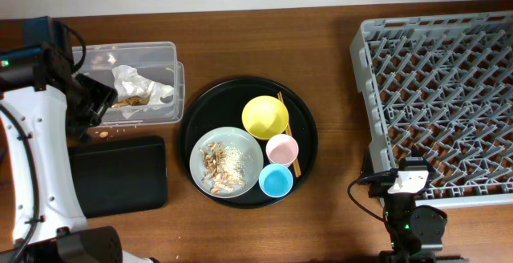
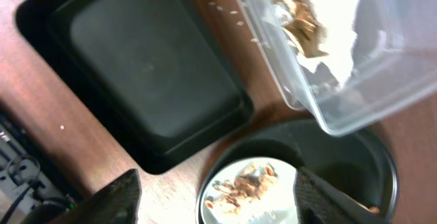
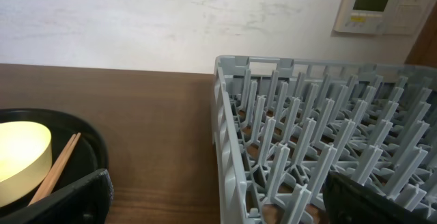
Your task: Sort waste into correct bins and load items into the dishwasher rack
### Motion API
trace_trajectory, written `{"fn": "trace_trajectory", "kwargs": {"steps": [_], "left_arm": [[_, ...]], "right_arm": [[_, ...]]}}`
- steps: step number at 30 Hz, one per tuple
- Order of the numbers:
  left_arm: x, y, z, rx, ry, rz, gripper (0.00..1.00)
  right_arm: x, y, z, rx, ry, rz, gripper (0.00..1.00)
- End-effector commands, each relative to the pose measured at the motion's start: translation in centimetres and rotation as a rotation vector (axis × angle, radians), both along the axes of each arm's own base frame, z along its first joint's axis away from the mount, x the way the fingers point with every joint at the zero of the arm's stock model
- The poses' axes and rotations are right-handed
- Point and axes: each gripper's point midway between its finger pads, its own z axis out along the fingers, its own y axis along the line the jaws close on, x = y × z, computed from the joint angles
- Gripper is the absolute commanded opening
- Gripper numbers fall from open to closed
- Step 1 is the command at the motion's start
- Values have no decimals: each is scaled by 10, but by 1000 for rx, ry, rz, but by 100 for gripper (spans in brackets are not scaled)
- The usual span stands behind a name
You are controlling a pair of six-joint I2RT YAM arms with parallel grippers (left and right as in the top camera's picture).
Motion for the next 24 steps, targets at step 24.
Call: {"fn": "trace_trajectory", "kwargs": {"steps": [24], "left_arm": [[-23,34,-1,165,56,158,99]], "right_arm": [[-5,51,5,16,-28,303,99]]}}
